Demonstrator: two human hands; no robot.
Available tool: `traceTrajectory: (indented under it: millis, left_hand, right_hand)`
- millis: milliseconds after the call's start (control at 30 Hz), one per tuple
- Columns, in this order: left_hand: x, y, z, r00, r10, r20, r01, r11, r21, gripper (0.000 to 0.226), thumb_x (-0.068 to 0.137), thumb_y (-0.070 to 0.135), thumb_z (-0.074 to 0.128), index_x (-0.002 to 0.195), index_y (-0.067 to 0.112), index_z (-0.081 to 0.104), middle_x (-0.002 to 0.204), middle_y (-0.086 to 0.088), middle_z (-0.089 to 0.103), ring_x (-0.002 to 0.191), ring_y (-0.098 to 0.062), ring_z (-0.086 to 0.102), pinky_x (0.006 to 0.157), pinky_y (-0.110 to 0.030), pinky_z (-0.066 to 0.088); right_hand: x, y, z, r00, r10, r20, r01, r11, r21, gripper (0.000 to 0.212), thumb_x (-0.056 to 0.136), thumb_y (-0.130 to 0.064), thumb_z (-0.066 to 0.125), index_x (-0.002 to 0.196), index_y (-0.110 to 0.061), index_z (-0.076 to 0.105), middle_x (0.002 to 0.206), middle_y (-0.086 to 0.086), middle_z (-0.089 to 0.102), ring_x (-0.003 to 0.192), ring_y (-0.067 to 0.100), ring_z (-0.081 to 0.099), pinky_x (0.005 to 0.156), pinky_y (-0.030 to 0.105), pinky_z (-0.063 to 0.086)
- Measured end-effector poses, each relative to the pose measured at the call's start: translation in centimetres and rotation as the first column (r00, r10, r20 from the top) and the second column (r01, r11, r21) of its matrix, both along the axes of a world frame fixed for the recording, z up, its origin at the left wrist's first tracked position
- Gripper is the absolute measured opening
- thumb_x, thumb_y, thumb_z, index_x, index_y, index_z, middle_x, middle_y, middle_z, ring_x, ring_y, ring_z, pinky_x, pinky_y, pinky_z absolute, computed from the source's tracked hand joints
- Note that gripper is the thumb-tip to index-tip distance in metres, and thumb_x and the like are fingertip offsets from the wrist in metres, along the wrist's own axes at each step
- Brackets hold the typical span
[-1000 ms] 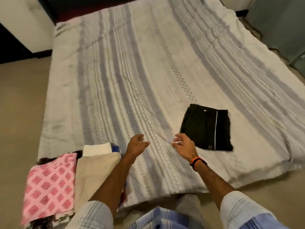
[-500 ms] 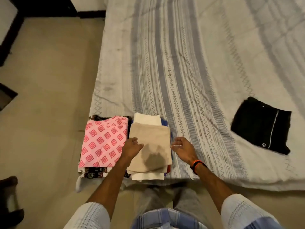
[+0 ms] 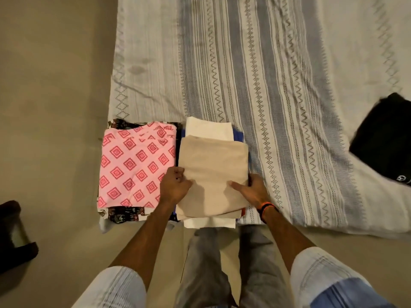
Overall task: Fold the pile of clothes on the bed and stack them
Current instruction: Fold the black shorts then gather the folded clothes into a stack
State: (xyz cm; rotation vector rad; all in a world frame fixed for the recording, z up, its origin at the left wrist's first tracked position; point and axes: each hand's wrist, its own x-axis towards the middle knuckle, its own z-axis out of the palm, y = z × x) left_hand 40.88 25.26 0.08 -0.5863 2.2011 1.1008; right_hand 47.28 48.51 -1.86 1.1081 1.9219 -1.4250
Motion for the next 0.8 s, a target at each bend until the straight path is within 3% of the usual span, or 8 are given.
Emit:
traceTrajectory:
  millis: [67, 200, 333, 533, 667, 800]
  left_hand:
    - [0.1, -0.1, -0.7, 1.000, -0.003, -0.015, 0.003, 1.000, -0.013, 0.042, 0.078, 0.011, 0.079, 0.112, 0.013, 0.053, 0.093, 0.002, 0.057, 0.084, -0.013, 0.055, 0.078, -0.023, 0.042]
    - [0.1, -0.2, -1.4, 1.000, 0.000, -0.027, 0.000, 1.000, -0.010, 0.040, 0.078, 0.011, 0.078, 0.105, 0.016, 0.050, 0.085, 0.008, 0.053, 0.075, -0.004, 0.052, 0.068, -0.017, 0.042]
    - [0.0, -0.5, -1.7, 1.000, 0.011, -0.012, -0.011, 1.000, -0.007, 0.041, 0.078, 0.012, 0.079, 0.106, 0.016, 0.049, 0.088, 0.007, 0.053, 0.078, -0.008, 0.052, 0.076, -0.023, 0.042]
    - [-0.2, -0.9, -2.1, 1.000, 0.015, 0.001, -0.015, 1.000, -0.010, 0.042, 0.078, 0.012, 0.079, 0.106, 0.015, 0.048, 0.096, 0.000, 0.054, 0.085, -0.015, 0.051, 0.077, -0.025, 0.041]
    - [-0.2, -1.1, -2.4, 1.000, 0.021, 0.015, -0.021, 1.000, -0.008, 0.043, 0.077, 0.014, 0.079, 0.106, 0.015, 0.048, 0.099, -0.002, 0.055, 0.088, -0.017, 0.052, 0.081, -0.028, 0.045]
    - [-0.6, -1.2, -2.0, 0.999, 0.044, 0.025, -0.044, 0.999, 0.005, 0.044, 0.076, 0.016, 0.082, 0.105, 0.016, 0.050, 0.099, -0.002, 0.057, 0.089, -0.018, 0.054, 0.081, -0.030, 0.047]
  right_hand:
    - [0.0, 0.3, -1.3, 0.997, -0.071, 0.031, 0.073, 0.995, -0.066, 0.077, 0.052, -0.053, 0.089, 0.115, -0.015, 0.068, 0.109, 0.002, 0.073, 0.092, 0.020, 0.069, 0.081, 0.039, 0.058]
    - [-0.7, 0.8, -2.2, 0.986, -0.145, 0.077, 0.158, 0.966, -0.204, 0.071, 0.049, -0.052, 0.093, 0.108, -0.018, 0.072, 0.102, -0.001, 0.076, 0.092, 0.022, 0.072, 0.087, 0.046, 0.058]
    - [-1.7, 0.4, -2.2, 0.972, -0.206, 0.108, 0.231, 0.910, -0.345, 0.079, 0.044, -0.041, 0.098, 0.113, -0.017, 0.069, 0.104, 0.001, 0.076, 0.097, 0.025, 0.072, 0.089, 0.047, 0.057]
    - [-2.4, -0.2, -1.7, 0.984, -0.118, 0.133, 0.163, 0.895, -0.415, 0.081, 0.040, -0.037, 0.099, 0.113, -0.017, 0.070, 0.105, 0.001, 0.076, 0.101, 0.026, 0.071, 0.092, 0.049, 0.055]
    - [-2.3, -0.7, -1.4, 0.988, -0.114, 0.101, 0.148, 0.868, -0.474, 0.077, 0.047, -0.032, 0.097, 0.117, -0.018, 0.068, 0.109, 0.003, 0.075, 0.105, 0.029, 0.069, 0.095, 0.052, 0.053]
    - [-2.0, -1.1, -0.1, 0.977, -0.207, 0.054, 0.203, 0.817, -0.540, 0.054, 0.065, -0.013, 0.084, 0.116, -0.012, 0.067, 0.110, 0.009, 0.074, 0.106, 0.034, 0.067, 0.092, 0.051, 0.054]
